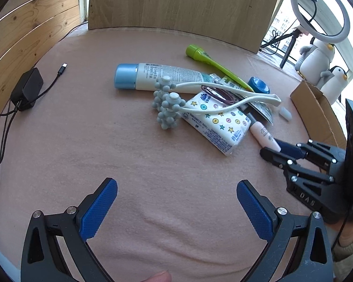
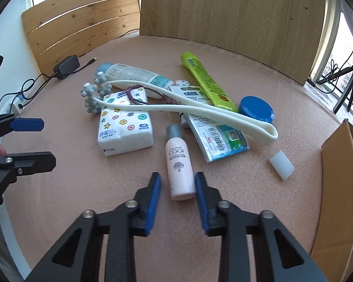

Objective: Organize objects
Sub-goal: 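Move the right tool to the white-pink lotion bottle and close on it, then carry the lotion bottle with the right tool into the cardboard box and release, then reach the right tool to the dotted tissue pack and grasp it, then lift the tissue pack with the right tool and drop it into the box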

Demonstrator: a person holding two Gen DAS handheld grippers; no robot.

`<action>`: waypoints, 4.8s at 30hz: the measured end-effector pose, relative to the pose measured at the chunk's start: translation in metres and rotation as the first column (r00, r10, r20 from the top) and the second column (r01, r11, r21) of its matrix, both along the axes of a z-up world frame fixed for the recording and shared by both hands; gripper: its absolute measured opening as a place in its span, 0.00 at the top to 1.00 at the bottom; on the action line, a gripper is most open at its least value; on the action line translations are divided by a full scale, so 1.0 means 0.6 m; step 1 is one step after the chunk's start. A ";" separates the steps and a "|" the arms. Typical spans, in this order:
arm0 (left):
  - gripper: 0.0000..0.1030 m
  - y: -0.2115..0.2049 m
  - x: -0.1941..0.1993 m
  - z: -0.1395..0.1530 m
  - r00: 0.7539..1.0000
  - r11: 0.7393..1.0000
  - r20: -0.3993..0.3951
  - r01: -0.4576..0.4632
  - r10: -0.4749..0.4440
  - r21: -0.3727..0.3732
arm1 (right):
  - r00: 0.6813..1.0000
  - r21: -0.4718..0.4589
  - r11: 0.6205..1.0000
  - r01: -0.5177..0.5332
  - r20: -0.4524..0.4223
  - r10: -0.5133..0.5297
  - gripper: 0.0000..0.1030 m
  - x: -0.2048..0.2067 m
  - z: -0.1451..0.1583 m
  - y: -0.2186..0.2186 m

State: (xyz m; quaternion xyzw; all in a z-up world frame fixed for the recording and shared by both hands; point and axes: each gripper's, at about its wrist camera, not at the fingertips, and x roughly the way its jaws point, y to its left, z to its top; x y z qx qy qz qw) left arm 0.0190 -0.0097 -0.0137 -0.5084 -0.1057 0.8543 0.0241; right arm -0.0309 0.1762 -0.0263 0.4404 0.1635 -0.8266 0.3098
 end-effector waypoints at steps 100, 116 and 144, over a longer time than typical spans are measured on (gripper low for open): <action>0.12 -0.133 0.101 0.093 0.963 0.965 -0.073 -0.261 0.260 -0.005 | 0.999 -0.013 1.000 -0.016 -0.044 0.015 0.24 0.037 0.003 -0.064; 0.12 -0.094 0.074 0.039 0.978 0.972 0.038 -0.209 0.206 0.111 | 0.999 -0.008 1.000 -0.023 -0.030 0.023 0.53 0.072 0.011 -0.090; 0.39 0.038 0.028 -0.014 0.990 0.983 0.141 -0.018 -0.008 0.183 | 0.997 -0.076 0.995 0.065 -0.047 -0.068 0.56 0.201 0.009 -0.065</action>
